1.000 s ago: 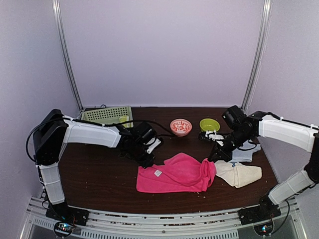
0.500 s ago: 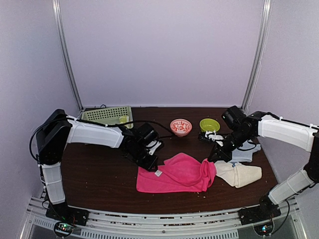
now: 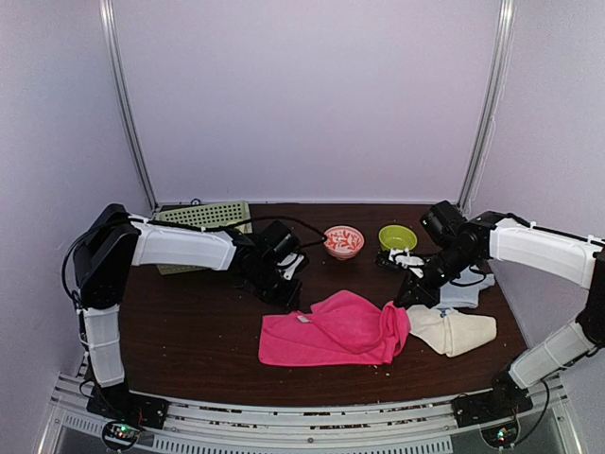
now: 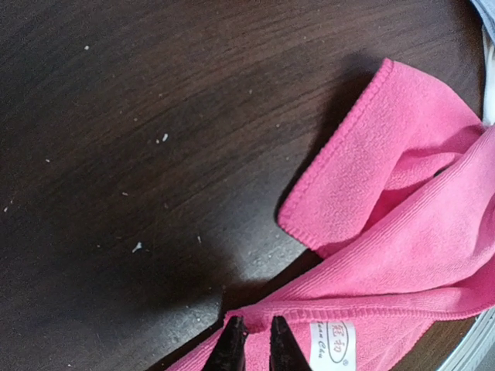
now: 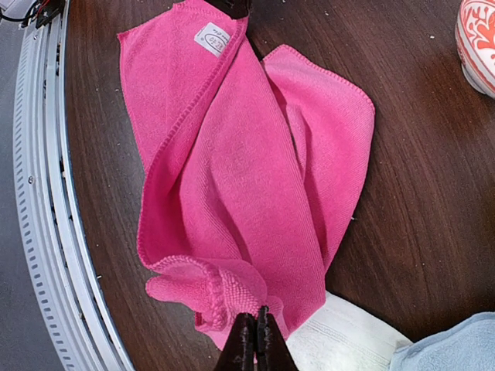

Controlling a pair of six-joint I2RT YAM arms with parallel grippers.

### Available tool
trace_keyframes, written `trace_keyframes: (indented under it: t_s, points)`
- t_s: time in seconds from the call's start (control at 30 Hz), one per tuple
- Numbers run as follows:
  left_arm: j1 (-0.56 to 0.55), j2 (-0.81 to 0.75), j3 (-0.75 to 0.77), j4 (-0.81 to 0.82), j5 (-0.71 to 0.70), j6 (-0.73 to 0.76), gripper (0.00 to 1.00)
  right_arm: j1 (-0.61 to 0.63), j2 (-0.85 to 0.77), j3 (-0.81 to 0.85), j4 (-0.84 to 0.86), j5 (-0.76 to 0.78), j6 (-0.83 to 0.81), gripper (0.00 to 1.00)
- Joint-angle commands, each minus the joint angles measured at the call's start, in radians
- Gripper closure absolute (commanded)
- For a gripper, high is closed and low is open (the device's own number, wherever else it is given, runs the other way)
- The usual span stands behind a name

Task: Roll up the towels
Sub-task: Smooth out the towel at the center of the board, then pick up the towel from the center of the board.

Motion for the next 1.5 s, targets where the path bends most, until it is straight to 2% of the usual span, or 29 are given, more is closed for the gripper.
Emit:
trace_keyframes:
  t_s: [0.0,0.13,0.23,0.3,0.4,0.53,0.63,0.93,1.17,1.27,1.43,1.47]
  points:
    - [0.0,-0.002,0.022,0.015,0.007,0.038,0.89,0.001,0.002,0.017,0.012,-0.006,0.004,1.0]
    - [-0.001,-0.104,-0.019,0.039,-0.1,0.225,0.87,0.002,0.001,0.014,0.016,-0.007,0.006,1.0]
    - [-0.008,-0.201,-0.139,0.14,-0.142,0.376,0.81,0.002,0.006,0.018,0.018,-0.011,0.005,1.0]
    - [-0.028,-0.238,-0.197,0.157,-0.252,0.462,0.79,0.002,0.008,0.021,0.017,-0.012,0.006,1.0]
    - [-0.08,-0.246,-0.233,0.119,-0.384,0.57,0.78,0.002,0.005,0.021,0.014,-0.014,0.007,1.0]
    - [-0.154,-0.238,-0.28,0.17,-0.45,0.736,0.77,0.002,0.008,0.025,0.012,-0.017,0.006,1.0]
    - [-0.178,-0.214,-0.263,0.226,-0.436,0.838,0.75,0.002,0.015,0.027,0.007,-0.023,0.004,1.0]
    - [-0.179,-0.05,-0.137,0.182,-0.465,0.969,0.74,0.002,0.003,0.021,0.009,-0.019,0.007,1.0]
    - [-0.179,-0.019,-0.126,0.2,-0.482,1.005,0.76,0.002,0.006,0.019,0.01,-0.021,0.006,1.0]
    - [-0.179,-0.02,-0.125,0.208,-0.461,1.019,0.82,0.002,0.009,0.019,0.012,-0.023,0.006,1.0]
    - [-0.179,-0.039,-0.134,0.23,-0.445,1.036,1.0,0.002,0.012,0.021,0.014,-0.022,0.007,1.0]
    - [-0.179,-0.045,-0.136,0.234,-0.449,1.036,1.0,0.001,0.016,0.023,0.013,-0.023,0.007,1.0]
